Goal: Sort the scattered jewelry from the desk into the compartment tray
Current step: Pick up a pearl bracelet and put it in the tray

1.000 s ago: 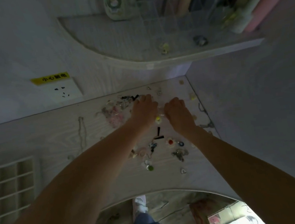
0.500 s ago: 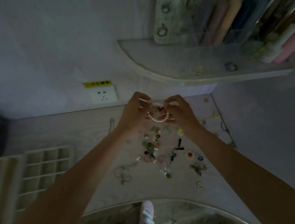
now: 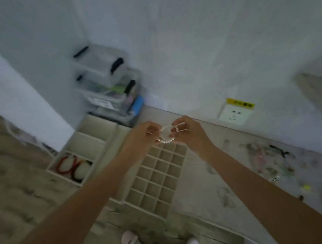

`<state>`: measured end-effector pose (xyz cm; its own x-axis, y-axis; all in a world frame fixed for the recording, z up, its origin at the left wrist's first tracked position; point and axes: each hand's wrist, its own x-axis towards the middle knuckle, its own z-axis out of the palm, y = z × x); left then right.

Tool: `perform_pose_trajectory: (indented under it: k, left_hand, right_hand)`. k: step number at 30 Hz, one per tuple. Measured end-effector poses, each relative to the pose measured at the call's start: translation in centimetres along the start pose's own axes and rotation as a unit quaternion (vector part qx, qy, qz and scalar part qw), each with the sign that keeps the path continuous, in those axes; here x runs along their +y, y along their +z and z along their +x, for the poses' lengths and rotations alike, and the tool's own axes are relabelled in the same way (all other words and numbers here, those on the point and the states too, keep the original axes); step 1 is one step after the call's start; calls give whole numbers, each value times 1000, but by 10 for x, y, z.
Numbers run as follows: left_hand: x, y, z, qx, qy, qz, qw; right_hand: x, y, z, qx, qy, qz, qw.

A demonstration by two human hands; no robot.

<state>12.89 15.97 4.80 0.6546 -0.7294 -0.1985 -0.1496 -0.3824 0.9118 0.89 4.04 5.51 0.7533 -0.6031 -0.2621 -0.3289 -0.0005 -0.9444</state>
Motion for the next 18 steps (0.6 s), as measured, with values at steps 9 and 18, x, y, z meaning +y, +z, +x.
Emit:
perform_pose_trajectory:
  k: [9, 18]
  left_hand:
    - [-83, -148, -24, 69, -45, 76, 994]
    - [-134, -208, -13, 16, -103, 172, 979]
  right_hand:
    - [-18, 174, 40, -101, -80, -196, 972]
    - [-1, 266, 66, -153, -114, -403, 895]
